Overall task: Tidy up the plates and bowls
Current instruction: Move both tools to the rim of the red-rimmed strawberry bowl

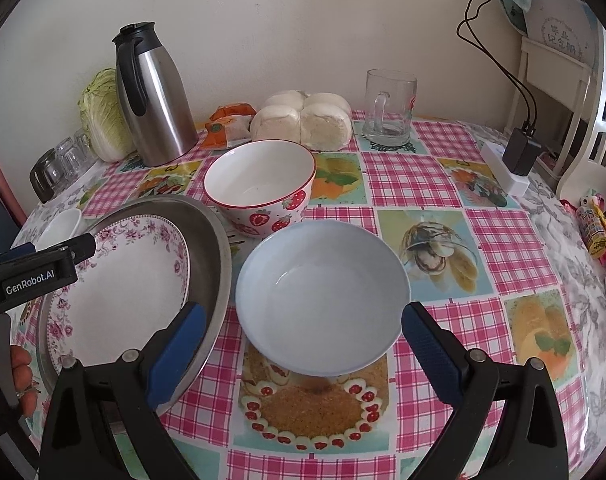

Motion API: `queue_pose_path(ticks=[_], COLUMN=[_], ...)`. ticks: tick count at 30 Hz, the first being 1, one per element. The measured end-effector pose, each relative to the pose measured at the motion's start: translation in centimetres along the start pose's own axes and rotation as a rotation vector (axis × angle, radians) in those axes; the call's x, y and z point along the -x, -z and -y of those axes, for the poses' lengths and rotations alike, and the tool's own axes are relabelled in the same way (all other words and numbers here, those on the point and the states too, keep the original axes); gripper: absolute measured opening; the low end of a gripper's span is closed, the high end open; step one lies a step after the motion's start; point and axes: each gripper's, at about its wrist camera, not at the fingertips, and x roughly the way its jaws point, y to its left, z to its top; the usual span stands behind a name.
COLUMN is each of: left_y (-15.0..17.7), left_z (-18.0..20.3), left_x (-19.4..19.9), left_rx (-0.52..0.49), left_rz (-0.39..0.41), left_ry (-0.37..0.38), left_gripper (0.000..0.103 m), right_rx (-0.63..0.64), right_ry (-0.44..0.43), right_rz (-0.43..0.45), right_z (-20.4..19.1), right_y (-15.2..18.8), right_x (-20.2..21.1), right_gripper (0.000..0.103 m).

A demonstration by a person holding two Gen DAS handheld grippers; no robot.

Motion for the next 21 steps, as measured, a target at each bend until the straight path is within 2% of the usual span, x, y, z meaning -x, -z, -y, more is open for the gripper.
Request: queue_pose_path(ticks=[6, 9, 15, 19, 21], left_y=[-1.1, -1.9, -4.5, -6.6, -7.8], left_z=[0.5, 1.3, 2.7, 3.5, 3.6], left_x=[1.3, 1.8, 2.4, 2.6, 2.5], left_rx=[-0.001, -0.034, -0.092, -0.155, -0.156], left_rz=[0.018, 0.034, 0.060, 0.079, 0.075], left_ry=[0.006, 0.019, 0.056, 0.042, 0.051], left_gripper=[0.103, 0.103, 0.103, 0.103, 0.103], right_rx=[-0.010, 0.007, 0.075, 0.130, 0.160], right_ry=[0.016, 0.033, 0.020, 0.015, 0.021], right_rz=[0.023, 0.024, 0.051, 0.053, 0.048], right_z=[1.6, 2.2, 3.1, 3.3, 3.3], right_y=[-1.7, -2.8, -5.9, -8.1, -9.3], right_x=[1.7, 2.3, 3.4, 3.4, 3.0], right_gripper=[0.099, 0.099, 0.099, 0.099, 0.099])
